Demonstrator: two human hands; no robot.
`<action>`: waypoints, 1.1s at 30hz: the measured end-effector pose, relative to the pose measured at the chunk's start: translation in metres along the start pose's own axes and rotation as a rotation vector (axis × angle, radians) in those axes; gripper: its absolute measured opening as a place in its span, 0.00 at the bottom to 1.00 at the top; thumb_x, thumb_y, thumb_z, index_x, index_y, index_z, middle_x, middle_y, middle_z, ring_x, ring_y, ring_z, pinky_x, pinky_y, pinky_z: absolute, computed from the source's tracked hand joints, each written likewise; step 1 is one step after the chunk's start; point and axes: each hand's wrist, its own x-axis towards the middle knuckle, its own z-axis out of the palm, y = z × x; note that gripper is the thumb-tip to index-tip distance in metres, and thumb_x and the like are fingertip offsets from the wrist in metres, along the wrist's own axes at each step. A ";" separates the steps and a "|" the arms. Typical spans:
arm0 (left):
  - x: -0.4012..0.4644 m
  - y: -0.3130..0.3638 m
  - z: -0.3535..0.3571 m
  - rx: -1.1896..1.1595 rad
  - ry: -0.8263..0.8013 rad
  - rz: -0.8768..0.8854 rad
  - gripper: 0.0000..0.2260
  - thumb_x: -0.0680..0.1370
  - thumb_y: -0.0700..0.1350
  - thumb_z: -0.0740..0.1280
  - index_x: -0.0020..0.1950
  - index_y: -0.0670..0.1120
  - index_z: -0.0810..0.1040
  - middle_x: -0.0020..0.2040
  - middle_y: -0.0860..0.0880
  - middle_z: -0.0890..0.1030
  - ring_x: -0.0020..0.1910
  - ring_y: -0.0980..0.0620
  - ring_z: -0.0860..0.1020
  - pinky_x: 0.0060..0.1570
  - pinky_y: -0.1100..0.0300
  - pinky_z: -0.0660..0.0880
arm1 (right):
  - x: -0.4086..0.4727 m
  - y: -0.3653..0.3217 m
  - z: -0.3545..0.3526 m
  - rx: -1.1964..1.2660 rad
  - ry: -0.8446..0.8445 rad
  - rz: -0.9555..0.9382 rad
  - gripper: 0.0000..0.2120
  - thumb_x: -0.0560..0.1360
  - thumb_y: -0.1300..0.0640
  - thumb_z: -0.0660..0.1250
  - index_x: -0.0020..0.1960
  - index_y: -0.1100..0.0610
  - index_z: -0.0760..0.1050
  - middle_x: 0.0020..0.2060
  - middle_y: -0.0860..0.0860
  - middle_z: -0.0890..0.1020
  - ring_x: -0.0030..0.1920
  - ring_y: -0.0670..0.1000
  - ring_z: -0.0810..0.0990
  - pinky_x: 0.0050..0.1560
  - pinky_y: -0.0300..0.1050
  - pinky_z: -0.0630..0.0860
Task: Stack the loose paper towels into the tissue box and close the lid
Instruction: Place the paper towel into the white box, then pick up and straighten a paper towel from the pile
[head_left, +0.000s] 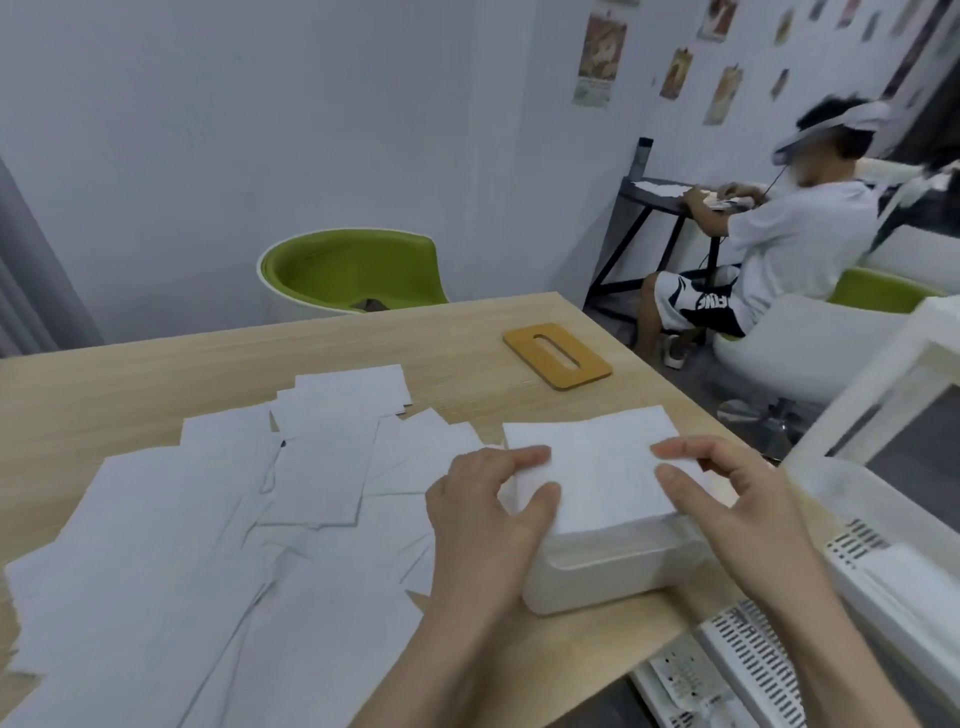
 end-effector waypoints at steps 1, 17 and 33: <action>0.000 -0.002 0.006 0.066 0.000 0.032 0.11 0.73 0.49 0.71 0.46 0.67 0.77 0.47 0.69 0.76 0.58 0.76 0.64 0.70 0.57 0.56 | 0.001 0.005 0.000 -0.039 0.001 0.006 0.09 0.72 0.56 0.71 0.44 0.41 0.79 0.50 0.46 0.79 0.58 0.49 0.72 0.67 0.57 0.64; 0.003 -0.008 0.025 0.844 -0.168 0.283 0.29 0.75 0.58 0.42 0.53 0.55 0.83 0.52 0.57 0.79 0.67 0.57 0.68 0.72 0.47 0.28 | 0.009 0.047 -0.001 -0.619 -0.067 -0.317 0.09 0.78 0.52 0.63 0.47 0.46 0.82 0.43 0.41 0.79 0.56 0.47 0.74 0.68 0.47 0.42; 0.008 -0.009 0.017 0.881 -0.384 0.399 0.35 0.75 0.62 0.35 0.55 0.54 0.81 0.55 0.60 0.78 0.63 0.60 0.66 0.72 0.52 0.36 | -0.006 0.052 0.006 -0.634 -0.139 -0.352 0.26 0.79 0.41 0.44 0.44 0.44 0.81 0.42 0.33 0.78 0.54 0.39 0.75 0.70 0.49 0.44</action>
